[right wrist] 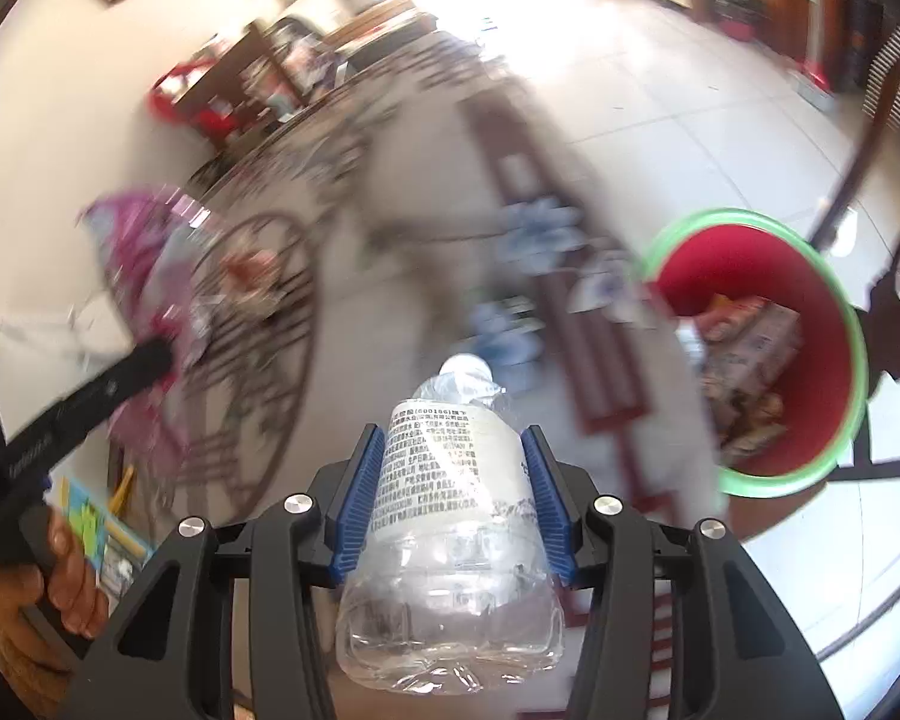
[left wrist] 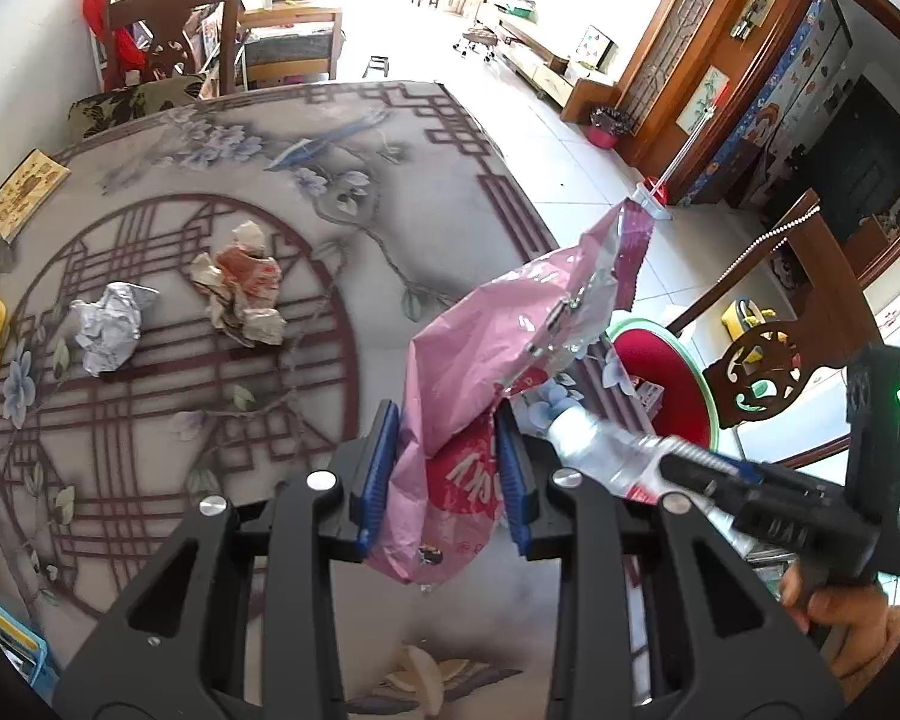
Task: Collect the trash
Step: 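Carry the pink bag and water bottle to the red bucket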
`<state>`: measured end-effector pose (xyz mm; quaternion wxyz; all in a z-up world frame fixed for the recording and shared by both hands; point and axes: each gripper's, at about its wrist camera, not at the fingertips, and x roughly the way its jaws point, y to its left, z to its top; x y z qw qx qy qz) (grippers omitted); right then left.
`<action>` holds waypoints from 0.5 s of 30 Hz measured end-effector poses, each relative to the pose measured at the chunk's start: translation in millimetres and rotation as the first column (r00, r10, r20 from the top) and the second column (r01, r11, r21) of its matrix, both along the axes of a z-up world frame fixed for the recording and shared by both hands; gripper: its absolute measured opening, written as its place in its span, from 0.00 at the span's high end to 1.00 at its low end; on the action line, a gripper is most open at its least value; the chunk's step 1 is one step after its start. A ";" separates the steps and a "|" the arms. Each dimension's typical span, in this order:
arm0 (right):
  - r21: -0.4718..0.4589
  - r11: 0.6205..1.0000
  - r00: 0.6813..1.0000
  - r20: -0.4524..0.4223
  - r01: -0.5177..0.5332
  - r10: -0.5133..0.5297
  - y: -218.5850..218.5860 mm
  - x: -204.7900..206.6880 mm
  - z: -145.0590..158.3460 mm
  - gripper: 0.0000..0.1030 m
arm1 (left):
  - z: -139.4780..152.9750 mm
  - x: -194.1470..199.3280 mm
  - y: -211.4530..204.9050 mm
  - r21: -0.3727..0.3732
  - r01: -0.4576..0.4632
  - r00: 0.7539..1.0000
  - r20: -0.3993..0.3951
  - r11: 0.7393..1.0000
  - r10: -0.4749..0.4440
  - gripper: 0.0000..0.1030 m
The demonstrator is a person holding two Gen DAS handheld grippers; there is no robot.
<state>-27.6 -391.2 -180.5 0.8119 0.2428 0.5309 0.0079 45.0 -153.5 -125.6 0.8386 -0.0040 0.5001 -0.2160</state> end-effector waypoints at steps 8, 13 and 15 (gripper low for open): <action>0.032 0.997 0.990 -0.124 -0.070 0.073 -9.1 -5.2 -33.8 0.55 | -4.2 -0.2 -25.2 0.005 0.011 1.000 -0.013 1.000 -0.011 0.70; 0.031 0.988 0.973 -0.175 -0.148 0.152 13.6 -1.8 -54.1 0.45 | -4.9 0.3 -32.7 0.014 0.007 1.000 -0.014 1.000 -0.007 0.70; 0.014 0.987 0.973 -0.164 -0.163 0.163 17.1 -1.5 -53.8 0.47 | -5.9 0.3 -34.6 0.018 0.004 1.000 -0.016 1.000 -0.004 0.70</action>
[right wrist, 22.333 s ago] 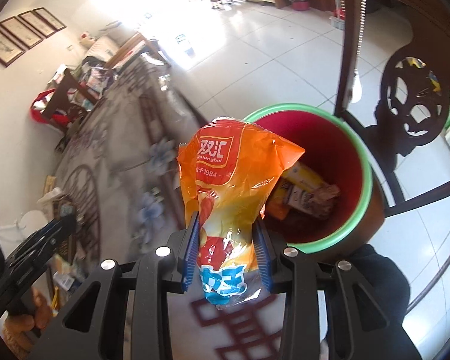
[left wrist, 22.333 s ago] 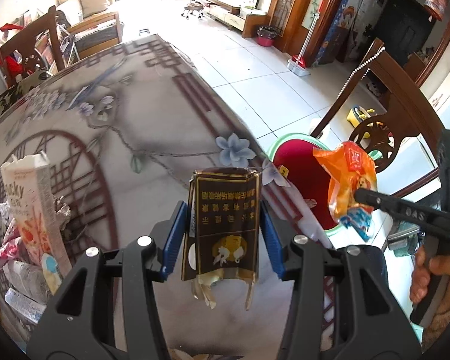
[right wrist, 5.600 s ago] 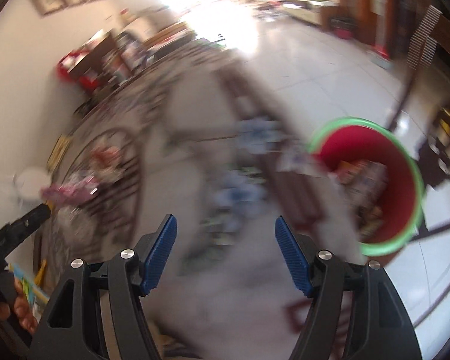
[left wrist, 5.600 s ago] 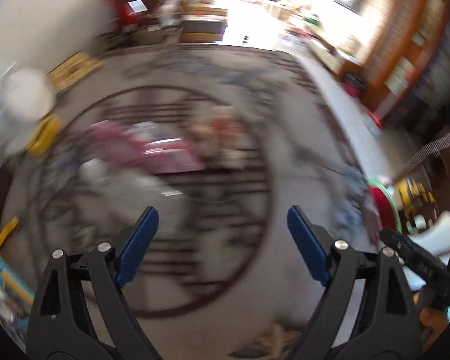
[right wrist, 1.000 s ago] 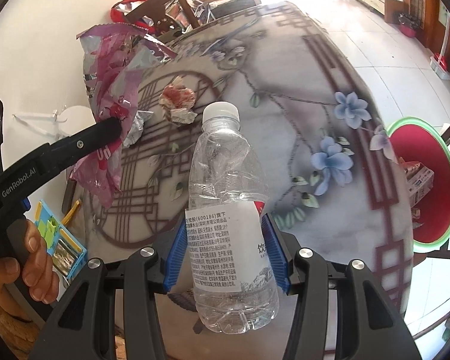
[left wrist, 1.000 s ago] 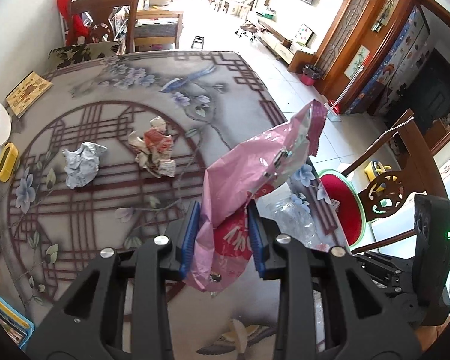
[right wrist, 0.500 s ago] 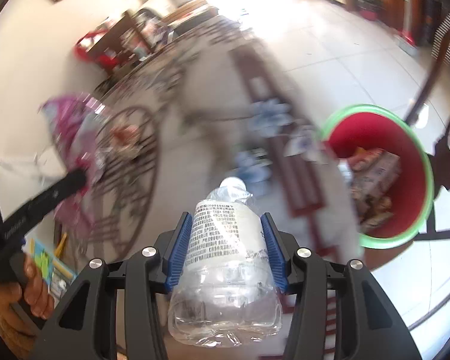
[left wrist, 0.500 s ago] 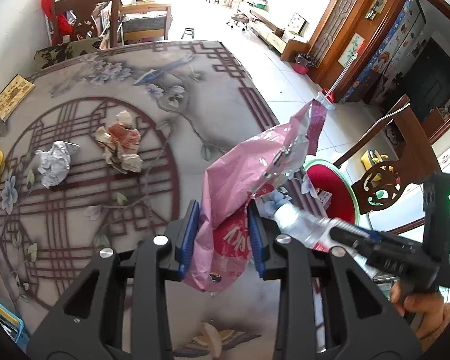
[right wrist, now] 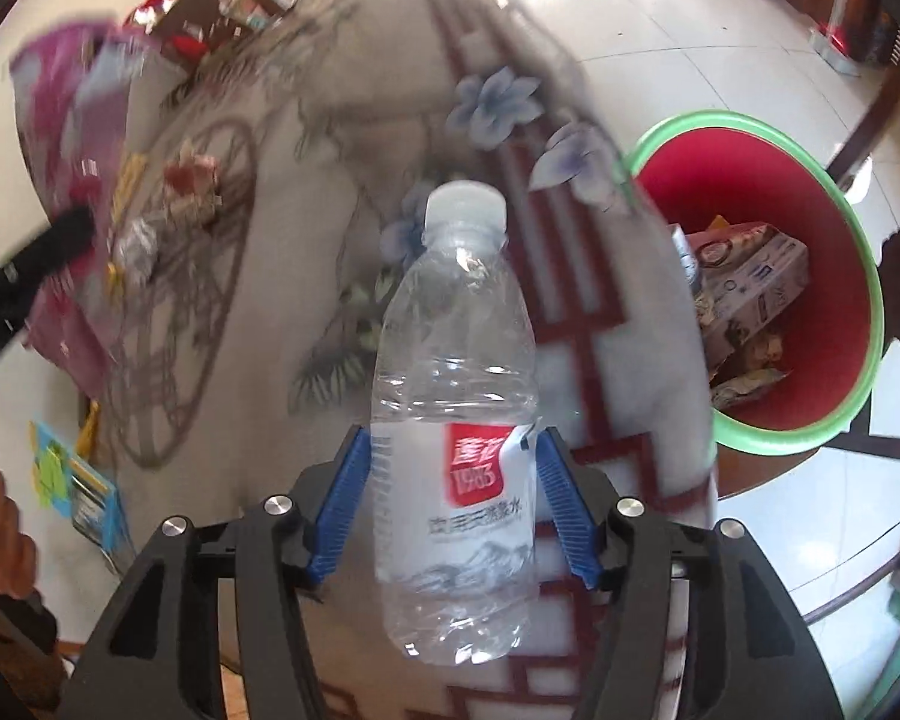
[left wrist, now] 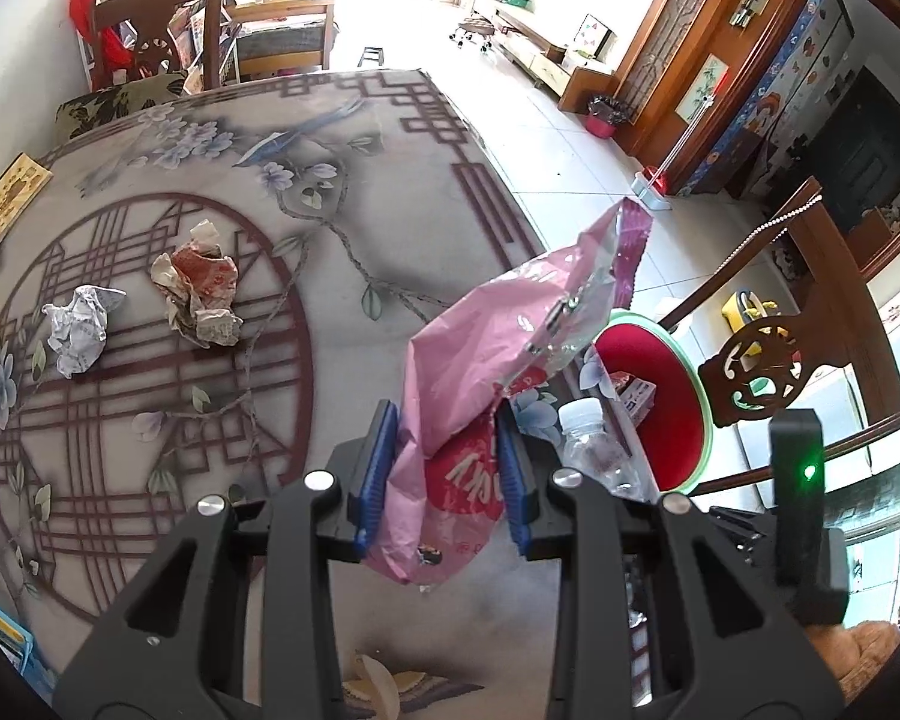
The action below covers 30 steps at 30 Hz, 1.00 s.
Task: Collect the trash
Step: 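Carry the pink bag and water bottle to the red bucket, then open the right tool then the left tool over the bucket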
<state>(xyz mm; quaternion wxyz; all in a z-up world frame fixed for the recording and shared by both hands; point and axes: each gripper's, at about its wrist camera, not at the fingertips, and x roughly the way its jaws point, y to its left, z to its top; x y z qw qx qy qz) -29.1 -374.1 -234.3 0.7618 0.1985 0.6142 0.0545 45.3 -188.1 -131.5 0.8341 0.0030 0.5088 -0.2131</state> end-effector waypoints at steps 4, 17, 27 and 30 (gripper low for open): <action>-0.001 0.999 0.997 0.066 0.037 -0.037 -16.4 1.6 12.0 0.50 | -0.8 0.3 -4.7 0.008 -0.005 1.000 -0.003 1.000 0.005 0.70; -0.054 0.938 0.933 0.138 0.342 -0.333 -156.2 2.5 26.9 0.44 | -8.5 -2.2 -56.9 0.009 0.088 0.995 -0.041 0.996 -0.088 0.70; -0.049 0.900 0.894 0.150 0.434 -0.423 -174.5 -22.9 29.8 0.31 | -19.0 2.4 -153.2 -0.014 0.283 0.957 -0.061 0.959 -0.283 0.70; -0.047 0.889 0.885 0.132 0.456 -0.447 -177.3 -34.6 26.6 0.31 | -25.0 4.5 -184.0 -0.013 0.336 0.940 -0.065 0.942 -0.336 0.70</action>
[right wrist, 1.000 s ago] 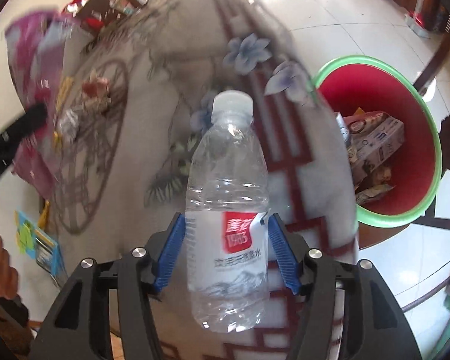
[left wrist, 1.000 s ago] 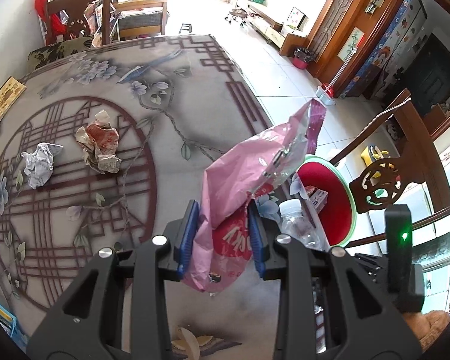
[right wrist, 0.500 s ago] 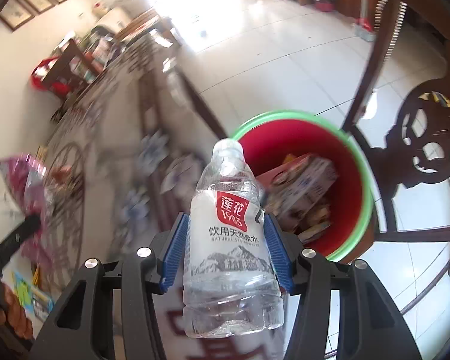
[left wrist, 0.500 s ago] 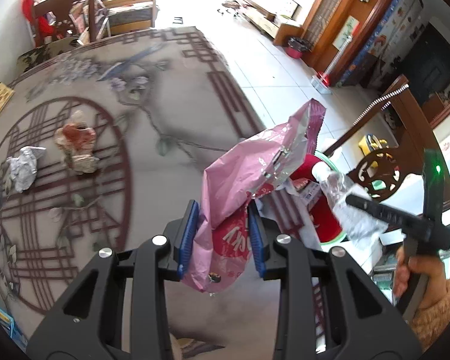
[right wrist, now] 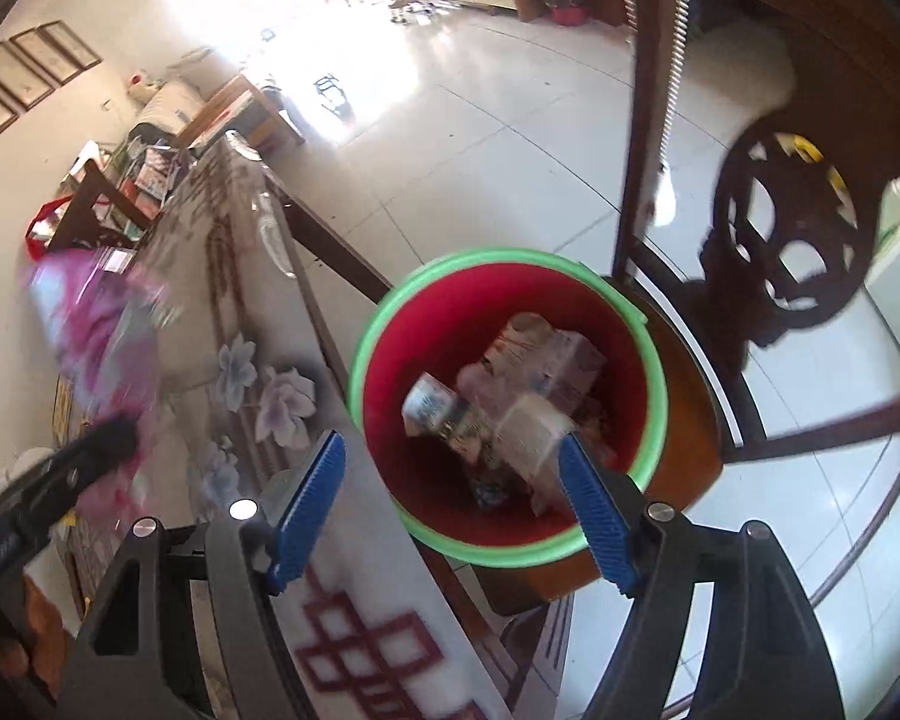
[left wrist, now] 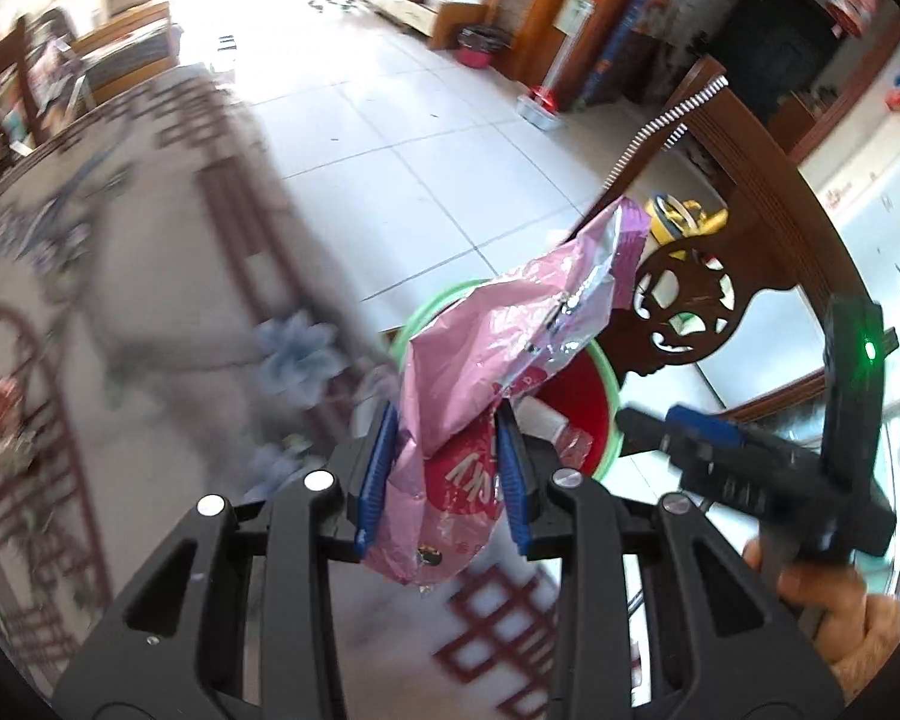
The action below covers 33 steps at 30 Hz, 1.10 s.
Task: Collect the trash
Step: 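Open the right tool then the left tool over the bucket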
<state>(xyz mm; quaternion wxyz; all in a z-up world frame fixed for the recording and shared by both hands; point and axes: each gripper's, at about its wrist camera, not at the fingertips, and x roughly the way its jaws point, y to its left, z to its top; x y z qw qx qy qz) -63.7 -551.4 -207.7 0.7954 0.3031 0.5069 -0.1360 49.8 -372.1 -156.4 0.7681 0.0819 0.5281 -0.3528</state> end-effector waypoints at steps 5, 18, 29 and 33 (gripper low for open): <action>-0.024 0.999 0.999 -0.016 0.041 -0.042 -6.7 -20.5 3.5 0.31 | -4.9 -1.7 -39.2 -0.019 0.075 0.997 0.015 0.997 -0.075 0.44; -0.057 0.998 1.000 0.004 0.005 -0.005 35.6 -26.5 23.3 0.30 | 10.2 0.1 54.4 -0.055 -0.095 0.995 0.012 0.994 0.096 0.33; -0.131 0.962 0.968 0.038 -0.242 0.249 157.9 16.4 51.4 0.29 | 35.2 -1.4 194.0 -0.047 -0.321 0.941 0.095 0.946 0.324 0.33; -0.144 0.942 0.949 0.034 -0.304 0.312 198.1 26.2 56.2 0.28 | 39.6 0.9 228.9 -0.065 -0.363 0.925 0.097 0.929 0.368 0.33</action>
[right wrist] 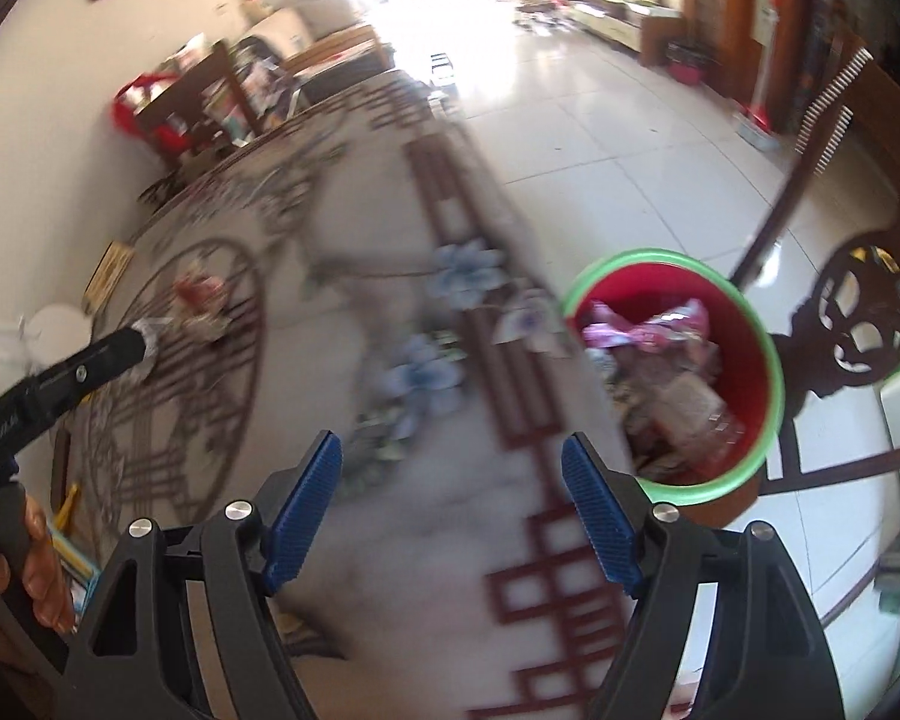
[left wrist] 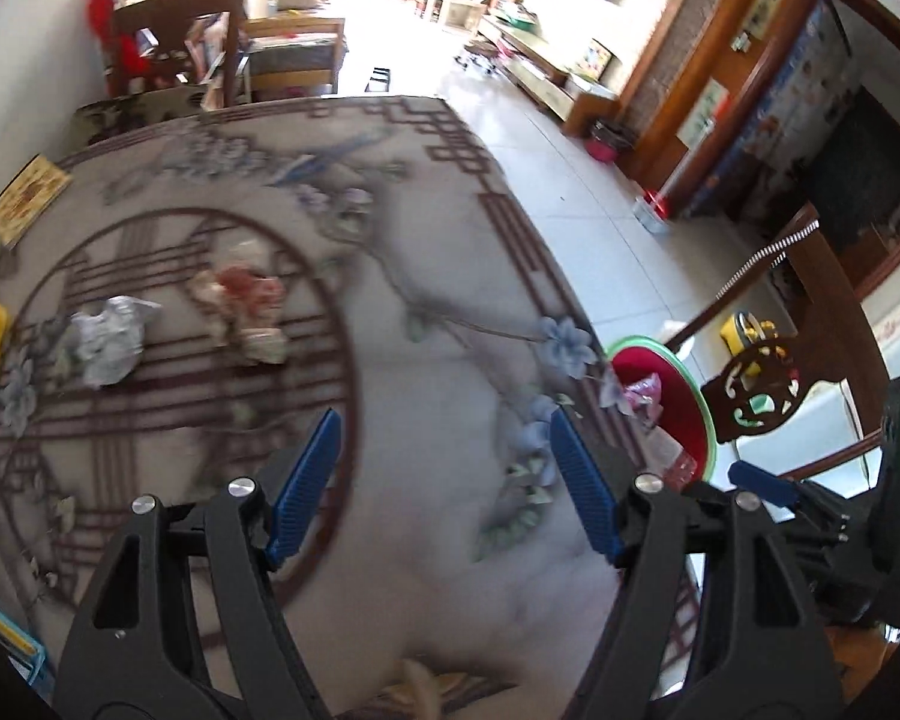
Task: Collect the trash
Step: 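Open the right tool then the left tool over the bucket, then grasp the crumpled white paper with the left tool while the right tool grasps the foil-wrapped cup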
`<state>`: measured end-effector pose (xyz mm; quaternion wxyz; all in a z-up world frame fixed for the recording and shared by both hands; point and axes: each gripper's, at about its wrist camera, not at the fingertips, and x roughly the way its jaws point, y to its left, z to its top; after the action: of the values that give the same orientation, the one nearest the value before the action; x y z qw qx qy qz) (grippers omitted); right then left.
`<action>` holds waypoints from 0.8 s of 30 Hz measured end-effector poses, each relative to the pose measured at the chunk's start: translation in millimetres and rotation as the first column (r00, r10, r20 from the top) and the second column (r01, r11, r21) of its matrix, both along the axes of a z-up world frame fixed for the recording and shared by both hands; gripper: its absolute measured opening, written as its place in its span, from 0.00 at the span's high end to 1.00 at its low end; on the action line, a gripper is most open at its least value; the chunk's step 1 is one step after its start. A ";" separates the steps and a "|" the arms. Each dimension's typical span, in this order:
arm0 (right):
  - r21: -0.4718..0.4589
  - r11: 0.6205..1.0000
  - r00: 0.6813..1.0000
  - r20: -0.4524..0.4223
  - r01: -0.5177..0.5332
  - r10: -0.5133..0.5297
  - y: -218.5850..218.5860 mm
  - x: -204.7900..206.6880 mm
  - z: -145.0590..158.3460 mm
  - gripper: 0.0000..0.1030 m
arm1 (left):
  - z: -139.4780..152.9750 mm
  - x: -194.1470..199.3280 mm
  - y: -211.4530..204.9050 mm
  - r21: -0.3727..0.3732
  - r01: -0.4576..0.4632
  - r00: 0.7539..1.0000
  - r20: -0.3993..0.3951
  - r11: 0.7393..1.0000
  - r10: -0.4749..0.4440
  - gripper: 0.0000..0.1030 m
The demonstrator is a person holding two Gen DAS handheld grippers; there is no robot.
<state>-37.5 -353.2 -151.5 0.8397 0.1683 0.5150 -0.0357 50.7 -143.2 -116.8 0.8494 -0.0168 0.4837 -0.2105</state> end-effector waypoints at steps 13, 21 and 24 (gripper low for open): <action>-0.023 0.991 0.990 -0.032 -0.135 0.134 90.0 31.2 -6.6 0.26 | -9.2 8.7 109.8 0.007 -0.160 0.987 -0.009 0.987 0.160 0.33; -0.024 0.968 0.968 -0.038 -0.250 0.249 153.3 102.4 -26.0 0.26 | -31.2 19.6 185.4 0.059 -0.290 0.955 -0.050 0.955 0.293 0.33; -0.026 0.963 0.964 -0.023 -0.267 0.266 175.0 144.9 -34.4 0.26 | -37.2 27.2 205.0 0.070 -0.321 0.944 -0.060 0.944 0.325 0.32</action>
<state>107.5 -178.3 -185.9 0.8342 0.0852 0.5406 0.0684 77.9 61.9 -154.0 0.8548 -0.0780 0.5102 -0.0532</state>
